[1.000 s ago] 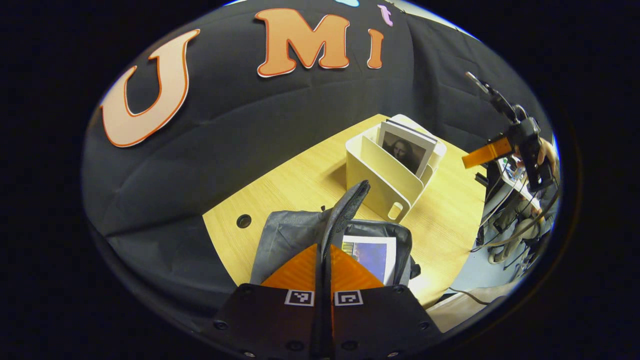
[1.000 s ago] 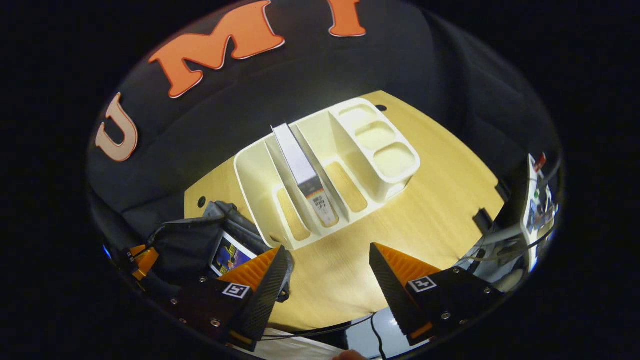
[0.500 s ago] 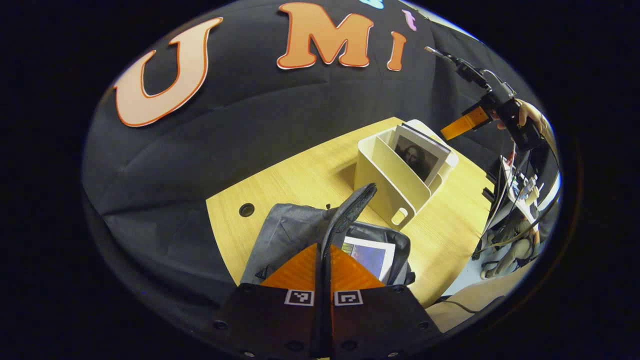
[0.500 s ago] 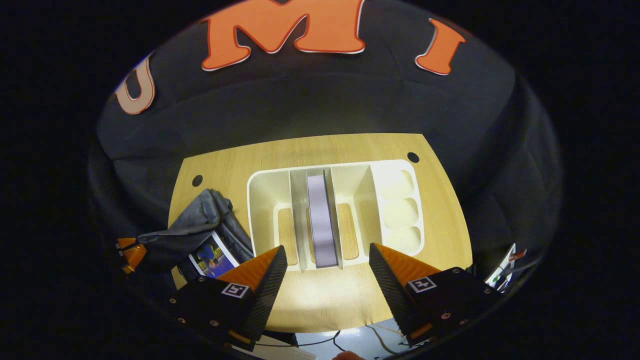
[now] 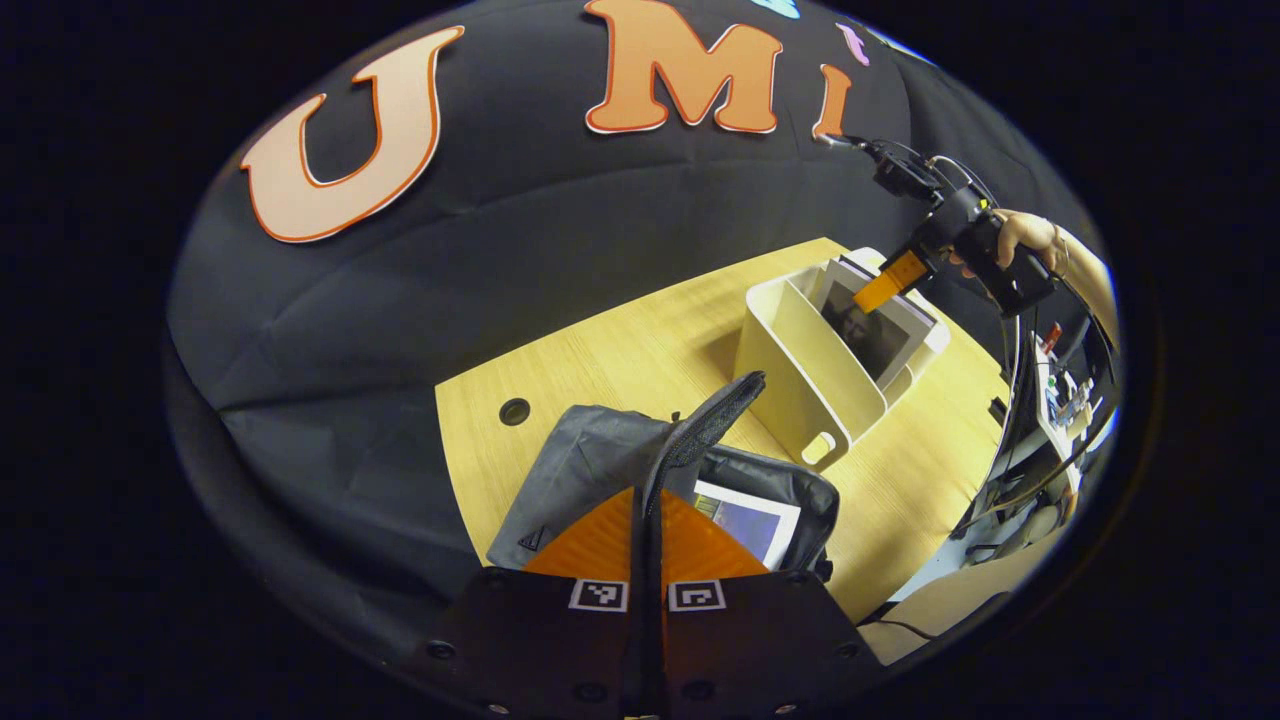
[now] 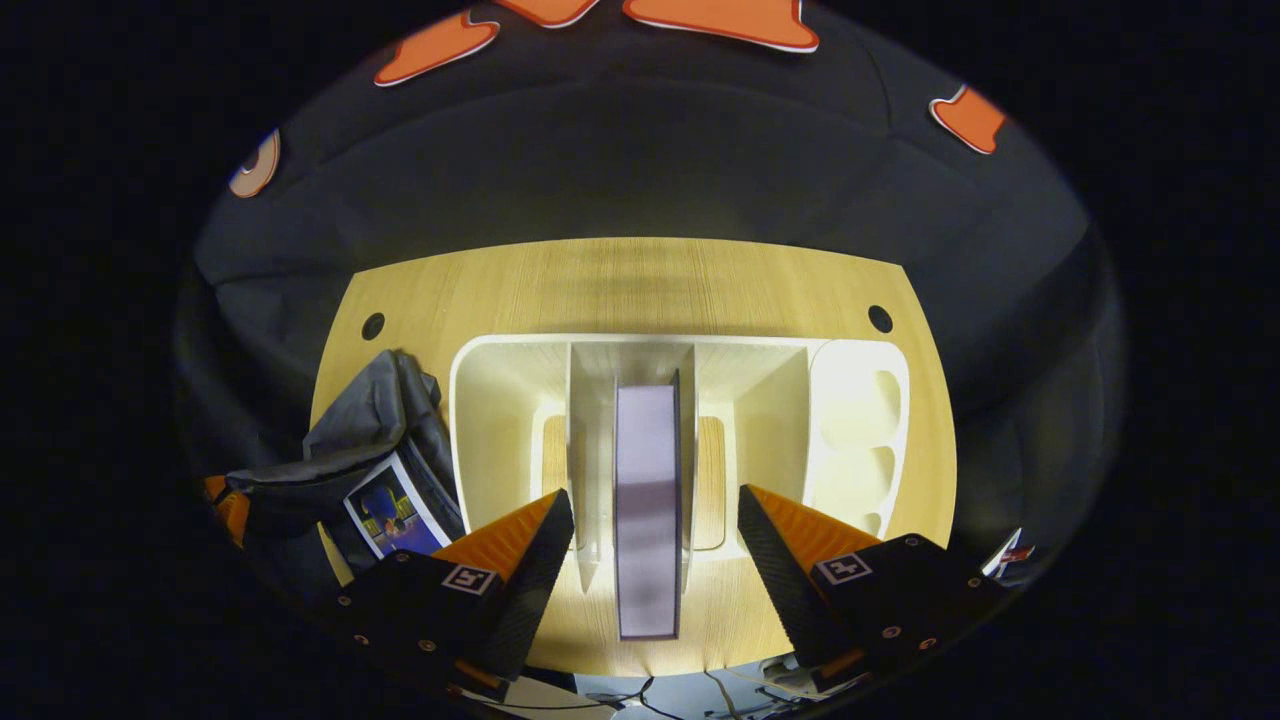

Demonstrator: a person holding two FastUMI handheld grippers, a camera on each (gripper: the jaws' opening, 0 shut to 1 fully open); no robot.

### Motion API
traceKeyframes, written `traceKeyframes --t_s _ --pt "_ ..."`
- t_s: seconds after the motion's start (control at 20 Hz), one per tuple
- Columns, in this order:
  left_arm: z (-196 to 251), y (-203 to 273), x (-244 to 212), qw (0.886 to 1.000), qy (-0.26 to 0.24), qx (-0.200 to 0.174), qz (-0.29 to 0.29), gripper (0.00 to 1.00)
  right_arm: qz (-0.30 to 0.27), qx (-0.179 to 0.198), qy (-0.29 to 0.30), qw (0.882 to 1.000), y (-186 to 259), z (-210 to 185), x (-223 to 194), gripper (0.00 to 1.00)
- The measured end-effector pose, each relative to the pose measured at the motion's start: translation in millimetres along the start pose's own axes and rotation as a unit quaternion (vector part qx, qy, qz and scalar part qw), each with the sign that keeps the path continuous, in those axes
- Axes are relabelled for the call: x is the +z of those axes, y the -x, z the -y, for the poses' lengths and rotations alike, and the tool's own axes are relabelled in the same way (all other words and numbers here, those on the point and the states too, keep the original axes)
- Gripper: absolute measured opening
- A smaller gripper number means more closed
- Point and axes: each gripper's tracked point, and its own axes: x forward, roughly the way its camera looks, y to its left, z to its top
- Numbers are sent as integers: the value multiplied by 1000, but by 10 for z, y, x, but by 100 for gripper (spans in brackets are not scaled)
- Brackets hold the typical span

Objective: Open the schoolbag, grab two books from the bookshelf and put them into the schoolbag.

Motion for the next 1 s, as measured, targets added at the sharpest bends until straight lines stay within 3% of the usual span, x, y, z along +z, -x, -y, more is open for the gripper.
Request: traceKeyframes --t_s 0.2,0.25,0.3,0.35,0.4,0.5,0.55,0.6,1.0 --pt "-8 -9 15 1000 -2 7 -8 1 -31 20 -8 999 -245 -77 -53 92" --pt "-10 -16 27 1000 -2 8 -10 1 -37 22 -9 999 -285 -82 -76 87" --pt "-9 -21 26 1000 -2 10 -12 1 -41 24 -10 999 -327 -82 -95 72" --pt "-8 -28 40 1000 -3 11 -13 1 -44 26 -11 999 -365 -99 -112 74" --pt "-4 -29 43 1000 -4 10 -14 1 -44 26 -15 999 -395 -92 -111 69" --pt "-6 -29 61 1000 -9 12 -15 1 -45 24 -24 998 -431 -62 -130 56" --pt "-6 -26 62 1000 -9 11 -15 1 -44 25 -28 998 -417 -63 -126 33" --pt "-1 -24 64 1000 -10 11 -16 1 -43 21 -27 999 -412 -43 -128 41" --pt "0 14 50 1000 -8 -4 -8 1 -14 10 -40 999 -12 31 -78 40"
